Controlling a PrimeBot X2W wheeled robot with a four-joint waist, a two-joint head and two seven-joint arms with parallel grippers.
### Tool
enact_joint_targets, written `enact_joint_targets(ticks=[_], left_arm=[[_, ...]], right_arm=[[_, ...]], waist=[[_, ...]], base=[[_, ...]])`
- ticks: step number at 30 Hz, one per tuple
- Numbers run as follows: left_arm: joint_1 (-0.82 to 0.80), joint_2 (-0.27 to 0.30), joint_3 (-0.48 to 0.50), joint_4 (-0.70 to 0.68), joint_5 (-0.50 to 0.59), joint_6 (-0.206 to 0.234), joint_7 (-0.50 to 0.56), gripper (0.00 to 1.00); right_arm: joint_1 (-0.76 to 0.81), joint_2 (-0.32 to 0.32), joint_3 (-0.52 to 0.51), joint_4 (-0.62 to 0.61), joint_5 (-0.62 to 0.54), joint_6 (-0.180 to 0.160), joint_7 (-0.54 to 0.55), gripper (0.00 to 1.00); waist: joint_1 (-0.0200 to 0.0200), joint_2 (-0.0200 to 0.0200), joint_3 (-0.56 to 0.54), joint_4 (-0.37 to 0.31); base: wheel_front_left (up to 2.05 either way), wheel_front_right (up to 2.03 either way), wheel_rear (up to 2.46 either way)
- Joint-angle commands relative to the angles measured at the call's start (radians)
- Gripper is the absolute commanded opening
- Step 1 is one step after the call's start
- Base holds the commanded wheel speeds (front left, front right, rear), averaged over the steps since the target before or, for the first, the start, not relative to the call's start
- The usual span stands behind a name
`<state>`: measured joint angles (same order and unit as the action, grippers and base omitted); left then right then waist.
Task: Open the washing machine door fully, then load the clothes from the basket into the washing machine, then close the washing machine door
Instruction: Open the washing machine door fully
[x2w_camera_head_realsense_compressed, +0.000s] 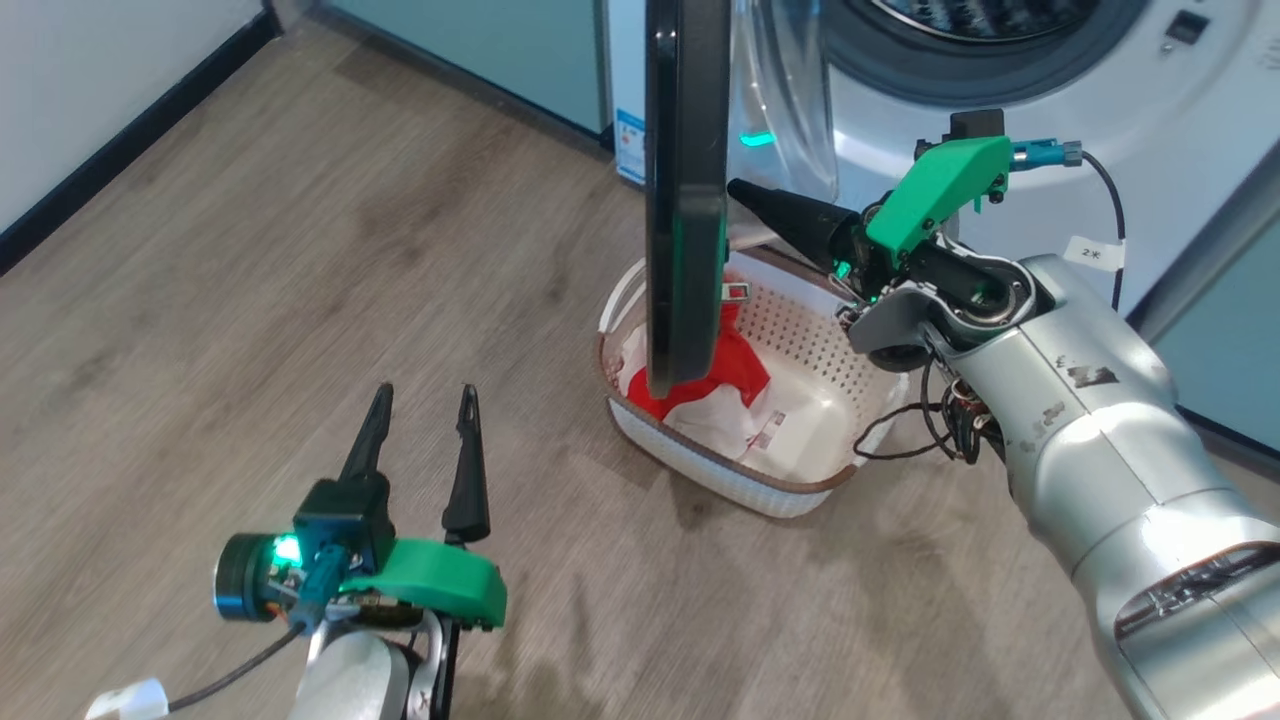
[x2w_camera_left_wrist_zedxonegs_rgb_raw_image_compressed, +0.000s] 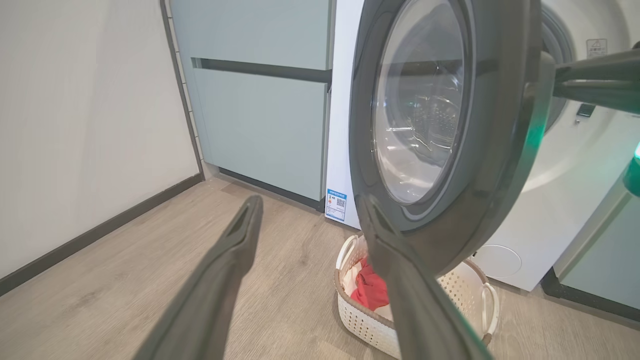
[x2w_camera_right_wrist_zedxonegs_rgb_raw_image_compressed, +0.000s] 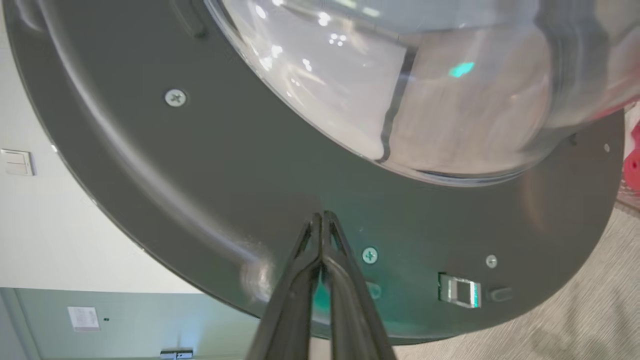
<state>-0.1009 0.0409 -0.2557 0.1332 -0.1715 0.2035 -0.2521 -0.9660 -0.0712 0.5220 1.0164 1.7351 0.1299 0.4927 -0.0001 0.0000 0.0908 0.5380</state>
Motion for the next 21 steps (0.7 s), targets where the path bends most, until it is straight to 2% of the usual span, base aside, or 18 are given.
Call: enact_joint_targets(ticks=[1,4,7,8,12,15,16,17,21], left_arm=[[-0.018,0.009,0.043,-0.03,0.014,-0.006,-0.01,1.0],[-0.016,0.009,0.054,-0.029,0.021,-0.011,-0.01,1.0],[-0.019,0.009,0.069,-0.026,0.027,-0.017,-0.01,1.0],[-0.019,0.009,0.069,-0.026,0.027,-0.017,-0.01,1.0],[-0.018,0.009,0.089,-0.024,0.036,-0.026,-0.01,1.0],[-0.012,0.009,0.102,-0.02,0.046,-0.037,-0.01,1.0],[-0.008,0.009,0.112,-0.019,0.05,-0.042,-0.01,1.0],[-0.005,0.009,0.117,-0.019,0.052,-0.044,-0.01,1.0],[0.005,0.009,0.139,-0.021,0.055,-0.052,-0.01,1.0]], right_arm=[[-0.011,0.02,0.007,-0.031,-0.01,0.001,-0.029,0.0],[0.015,-0.006,0.04,-0.072,-0.078,0.001,-0.089,0.0],[0.064,-0.053,0.113,-0.154,-0.2,0.001,-0.186,0.0],[0.064,-0.053,0.113,-0.154,-0.2,0.001,-0.186,0.0],[0.148,-0.125,0.213,-0.275,-0.371,0.001,-0.363,0.0],[0.209,-0.177,0.274,-0.345,-0.5,0.001,-0.534,0.0],[0.253,-0.198,0.284,-0.37,-0.558,0.001,-0.647,0.0],[0.276,-0.206,0.28,-0.377,-0.58,0.001,-0.691,0.0],[0.359,-0.219,0.201,-0.407,-0.695,0.001,-0.752,0.0]], waist=[[0.0001,0.0,-0.017,-0.023],[0.0001,0.0,-0.033,-0.047],[0.0001,0.0,-0.047,-0.069],[0.0001,0.0,-0.047,-0.069],[0.0001,0.0,-0.067,-0.098],[0.0001,0.0,-0.081,-0.12],[0.0001,0.0,-0.088,-0.135],[0.0001,0.0,-0.091,-0.143],[0.0001,0.0,-0.097,-0.174]], base=[[0.0,0.0,0.0],[0.0,0.0,0.0],[0.0,0.0,0.0],[0.0,0.0,0.0],[0.0,0.0,0.0],[0.0,0.0,0.0],[0.0,0.0,0.0],[0.0,0.0,0.0],[0.0,0.0,0.0]])
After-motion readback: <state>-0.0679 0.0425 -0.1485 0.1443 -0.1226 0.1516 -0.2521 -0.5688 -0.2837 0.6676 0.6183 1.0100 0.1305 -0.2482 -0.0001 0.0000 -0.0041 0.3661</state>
